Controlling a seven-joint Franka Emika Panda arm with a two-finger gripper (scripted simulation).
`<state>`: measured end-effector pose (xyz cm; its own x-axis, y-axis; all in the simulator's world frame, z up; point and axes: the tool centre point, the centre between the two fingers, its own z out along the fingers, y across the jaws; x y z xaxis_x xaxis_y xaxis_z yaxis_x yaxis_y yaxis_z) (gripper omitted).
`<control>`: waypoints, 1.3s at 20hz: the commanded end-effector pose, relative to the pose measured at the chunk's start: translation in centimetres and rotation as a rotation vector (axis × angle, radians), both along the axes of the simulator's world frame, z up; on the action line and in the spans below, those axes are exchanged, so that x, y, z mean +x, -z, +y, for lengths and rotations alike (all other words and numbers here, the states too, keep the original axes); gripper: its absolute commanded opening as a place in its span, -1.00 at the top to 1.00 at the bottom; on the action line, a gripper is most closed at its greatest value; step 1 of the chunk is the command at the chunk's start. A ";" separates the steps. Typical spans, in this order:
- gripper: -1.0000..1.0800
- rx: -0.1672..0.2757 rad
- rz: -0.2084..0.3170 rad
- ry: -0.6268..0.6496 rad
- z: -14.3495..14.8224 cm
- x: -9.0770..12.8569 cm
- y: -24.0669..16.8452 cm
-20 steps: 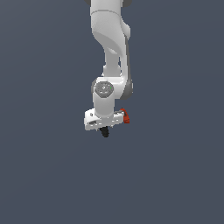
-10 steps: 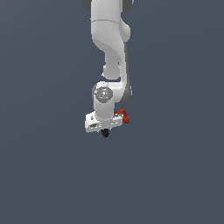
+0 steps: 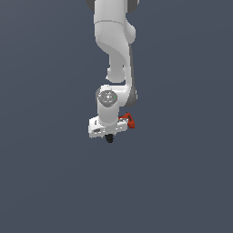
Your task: Pick up the object and move it to a goal position.
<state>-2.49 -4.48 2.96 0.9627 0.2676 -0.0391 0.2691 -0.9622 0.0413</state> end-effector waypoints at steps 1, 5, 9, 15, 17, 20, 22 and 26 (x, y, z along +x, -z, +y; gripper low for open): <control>1.00 0.000 0.000 0.001 0.0 0.0 0.0; 1.00 0.000 0.000 0.001 -1.0 -0.3 -0.2; 1.00 0.000 0.000 0.001 -3.2 -0.8 -0.6; 1.00 0.000 0.000 0.000 -8.5 -2.2 -1.6; 1.00 0.000 0.000 0.000 -10.4 -2.6 -2.0; 1.00 0.000 0.000 0.000 -12.7 -3.1 -2.4; 1.00 0.001 0.001 0.000 -13.9 -3.4 -2.7; 1.00 0.001 0.001 0.000 -15.4 -3.7 -2.9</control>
<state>-6.23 -19.30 5.54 0.9629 0.2662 -0.0438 0.2678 -0.9627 0.0380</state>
